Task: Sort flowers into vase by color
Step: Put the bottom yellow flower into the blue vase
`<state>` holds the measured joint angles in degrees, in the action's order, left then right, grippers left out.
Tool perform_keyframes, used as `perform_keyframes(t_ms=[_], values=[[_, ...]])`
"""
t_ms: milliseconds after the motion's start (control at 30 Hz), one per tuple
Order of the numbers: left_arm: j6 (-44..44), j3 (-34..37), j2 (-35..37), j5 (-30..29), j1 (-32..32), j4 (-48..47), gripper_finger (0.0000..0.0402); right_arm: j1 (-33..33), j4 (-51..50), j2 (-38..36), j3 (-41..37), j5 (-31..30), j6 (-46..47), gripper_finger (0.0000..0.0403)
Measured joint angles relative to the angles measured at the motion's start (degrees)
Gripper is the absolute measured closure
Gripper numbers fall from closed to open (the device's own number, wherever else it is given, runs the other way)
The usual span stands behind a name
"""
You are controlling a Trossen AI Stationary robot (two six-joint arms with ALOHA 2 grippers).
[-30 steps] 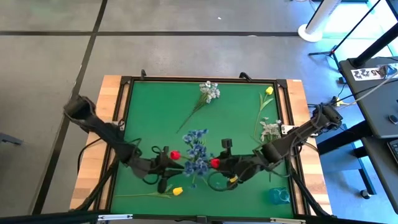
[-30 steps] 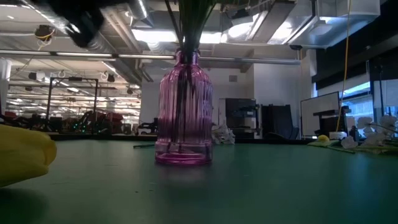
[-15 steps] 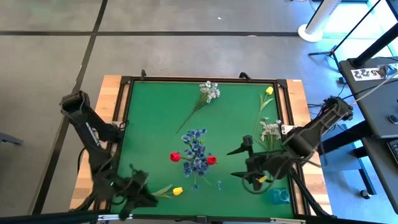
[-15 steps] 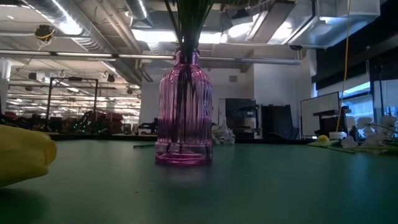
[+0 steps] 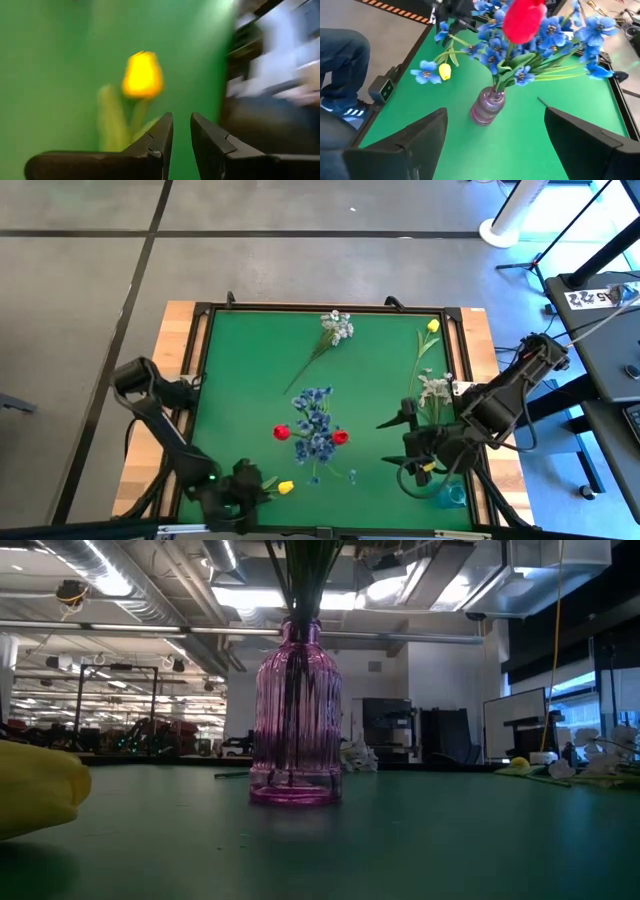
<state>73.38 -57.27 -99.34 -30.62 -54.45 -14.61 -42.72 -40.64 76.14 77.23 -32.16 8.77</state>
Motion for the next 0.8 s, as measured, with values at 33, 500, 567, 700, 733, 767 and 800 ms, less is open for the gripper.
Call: perform_keyframes(t_ms=[33,500,567,700,733,767,800], values=[[0.5,-1.8,-0.8,2.4,1.0,-4.4,0.0337,0.0,-0.1,0.0,0.0,-0.4,0.1,0.0072],[-2.3,-6.4,-8.8,10.1,1.4,-13.9,0.0337,-0.1,-6.1,0.0,0.0,-0.3,6.3,0.0072],[-6.5,-6.4,-9.6,9.6,1.0,-13.1,0.0337,-0.1,-6.0,0.0,0.0,-0.2,6.3,0.0072],[-10.5,-6.4,-10.4,8.2,0.2,-12.5,0.0337,-0.1,-6.0,0.0,0.0,-0.3,6.3,0.0072],[-10.6,-6.4,-10.4,7.8,0.2,-12.5,0.0337,-0.1,-6.0,0.0,0.0,-0.3,6.2,0.0072],[-10.5,-6.4,-10.4,7.7,0.2,-12.5,0.0337,-0.1,-6.0,0.0,0.0,-0.3,6.2,0.0072],[-10.4,-6.5,-10.4,7.5,0.2,-12.6,0.0338,-0.1,-6.0,0.0,0.0,-0.3,6.2,0.0072]])
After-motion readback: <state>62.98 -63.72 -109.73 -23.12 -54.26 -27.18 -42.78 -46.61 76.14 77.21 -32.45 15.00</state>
